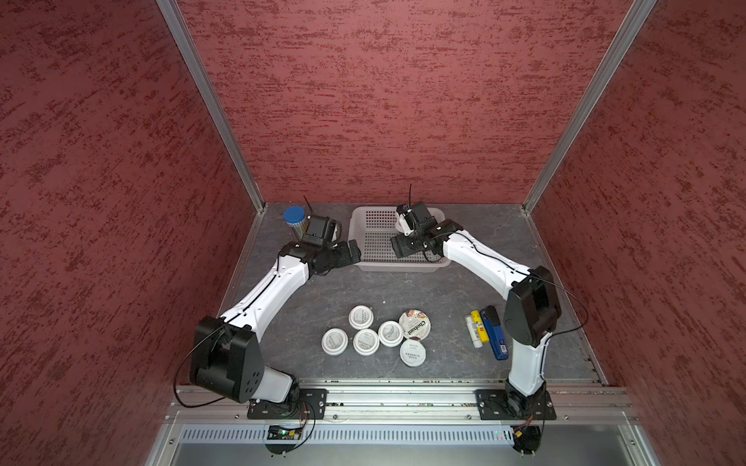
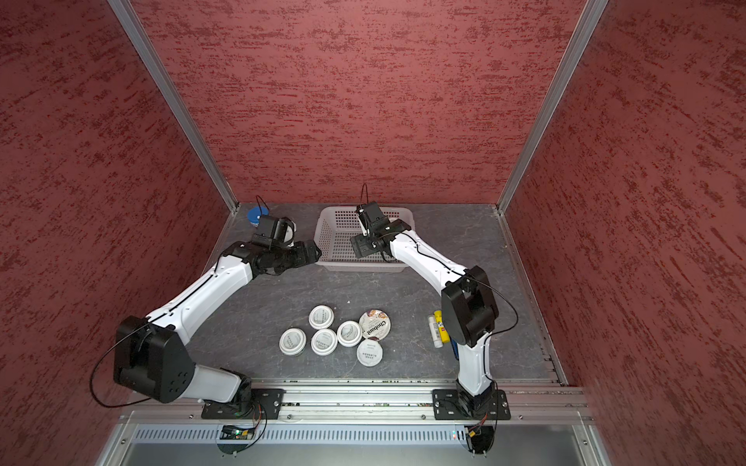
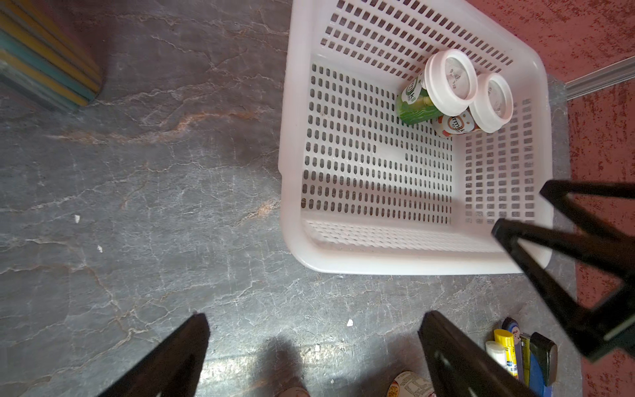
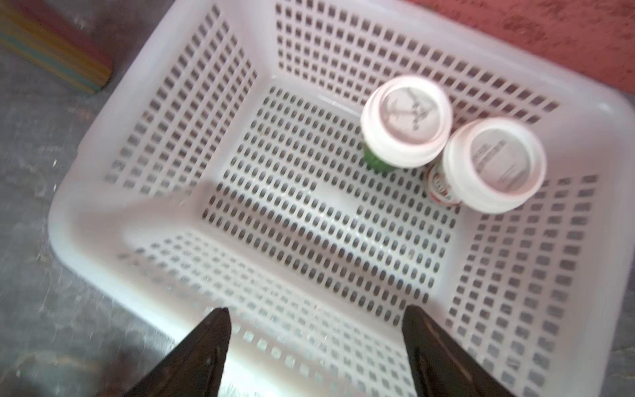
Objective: Put the yogurt in the basket
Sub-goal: Pick up the yogurt from the center of the board.
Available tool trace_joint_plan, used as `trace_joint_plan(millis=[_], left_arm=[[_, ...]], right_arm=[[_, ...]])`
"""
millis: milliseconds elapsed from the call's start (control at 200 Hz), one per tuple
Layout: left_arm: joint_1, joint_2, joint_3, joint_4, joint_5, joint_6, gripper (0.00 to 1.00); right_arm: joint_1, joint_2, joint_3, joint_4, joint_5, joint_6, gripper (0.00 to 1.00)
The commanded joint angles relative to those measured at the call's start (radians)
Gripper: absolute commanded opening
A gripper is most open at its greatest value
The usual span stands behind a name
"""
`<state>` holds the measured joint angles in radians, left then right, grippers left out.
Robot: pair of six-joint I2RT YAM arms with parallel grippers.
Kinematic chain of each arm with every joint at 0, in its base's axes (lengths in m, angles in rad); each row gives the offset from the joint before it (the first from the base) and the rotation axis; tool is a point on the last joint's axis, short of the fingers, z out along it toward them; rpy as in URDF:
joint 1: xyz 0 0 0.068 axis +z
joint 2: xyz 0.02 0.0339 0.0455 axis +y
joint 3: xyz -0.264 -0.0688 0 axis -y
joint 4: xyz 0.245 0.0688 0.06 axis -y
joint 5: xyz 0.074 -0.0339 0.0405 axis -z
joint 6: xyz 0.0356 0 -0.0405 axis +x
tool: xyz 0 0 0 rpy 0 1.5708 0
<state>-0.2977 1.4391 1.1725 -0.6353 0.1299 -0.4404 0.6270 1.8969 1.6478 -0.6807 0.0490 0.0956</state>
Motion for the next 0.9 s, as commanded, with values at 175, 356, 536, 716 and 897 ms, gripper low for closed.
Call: trace_joint_plan(millis=[175, 356, 536, 716, 897], left_arm=[[-0.001, -0.023, -0.002, -0.018, 0.026, 0.014, 1.00], [-0.001, -0.030, -0.009, -0.007, 0.048, 0.018, 1.00], [-0.001, -0.032, -0.018, 0.003, 0.066, 0.022, 1.00], [-0.002, -0.033, -0.020, 0.010, 0.079, 0.024, 1.00], [-0.002, -0.034, -0.019, 0.014, 0.086, 0.029, 0.97]], right_arm=[[0.105, -0.173, -0.180, -0.027, -0.102, -0.052, 0.84], [0.139, -0.245, -0.292, -0.049, -0.089, 0.042, 0.82], [0.139, -0.335, -0.437, -0.044, -0.062, 0.166, 0.79], [0.138, -0.420, -0.555, -0.048, -0.073, 0.308, 0.77], [0.110, -0.528, -0.680, -0.037, -0.146, 0.361, 0.75]])
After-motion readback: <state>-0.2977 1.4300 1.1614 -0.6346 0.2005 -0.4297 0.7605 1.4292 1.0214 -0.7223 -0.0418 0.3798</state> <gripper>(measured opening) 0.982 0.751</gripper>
